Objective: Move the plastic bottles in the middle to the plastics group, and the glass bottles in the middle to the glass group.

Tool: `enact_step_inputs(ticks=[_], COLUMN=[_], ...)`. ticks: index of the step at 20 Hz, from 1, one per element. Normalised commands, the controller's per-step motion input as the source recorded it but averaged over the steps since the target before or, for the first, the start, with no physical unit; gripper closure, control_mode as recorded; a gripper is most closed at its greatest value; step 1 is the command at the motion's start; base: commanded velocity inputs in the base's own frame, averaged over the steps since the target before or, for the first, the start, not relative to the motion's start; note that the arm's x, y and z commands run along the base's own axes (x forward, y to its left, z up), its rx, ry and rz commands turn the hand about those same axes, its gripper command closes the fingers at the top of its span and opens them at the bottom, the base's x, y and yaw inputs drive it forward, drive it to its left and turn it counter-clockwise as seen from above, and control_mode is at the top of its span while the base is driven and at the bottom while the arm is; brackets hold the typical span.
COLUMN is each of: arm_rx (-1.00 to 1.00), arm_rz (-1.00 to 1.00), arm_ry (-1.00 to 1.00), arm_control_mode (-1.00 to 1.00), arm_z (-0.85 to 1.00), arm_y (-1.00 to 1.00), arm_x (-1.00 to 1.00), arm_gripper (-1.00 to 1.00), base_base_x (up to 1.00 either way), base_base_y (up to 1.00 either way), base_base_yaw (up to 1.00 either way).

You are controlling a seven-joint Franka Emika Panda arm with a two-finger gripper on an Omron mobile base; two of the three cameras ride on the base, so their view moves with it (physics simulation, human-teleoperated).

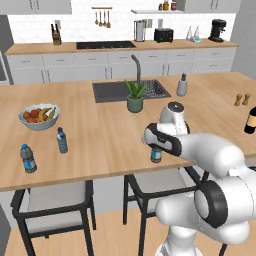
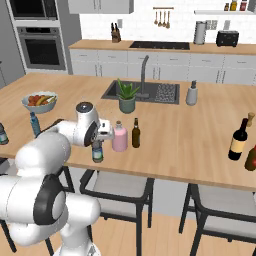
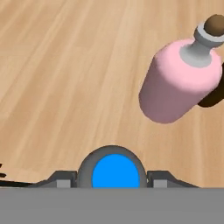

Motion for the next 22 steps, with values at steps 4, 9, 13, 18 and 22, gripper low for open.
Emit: enact_step_inputs(ticks=[4, 9, 13, 18, 22], arm_rx=[0.0, 0.0, -0.01, -0.02, 0.0], arm_rz=[0.28, 0.3, 0.19, 0.02, 0.0], arm_ry=[0.04, 0.08, 0.06, -0.01, -0.05], arm_control_mode=[-1.0, -1.0, -1.0, -1.0, -1.0], arm_z=[0.44, 0.2, 0.0, 0.0, 0.0], arm_y=[1.0, 1.0, 1.0, 0.9, 0.61], arm_x=[-0.03, 0.03, 0.47, 0.58, 0.24], arm_gripper=[1.0, 1.0, 1.0, 1.0, 1.0], base_base_x=[0.0, 0.0, 0.0, 0.0, 0.0], base_base_y=[0.0, 0.0, 0.0, 0.0, 0.0], base_base_yaw=[0.0, 0.0, 0.0, 0.0, 0.0])
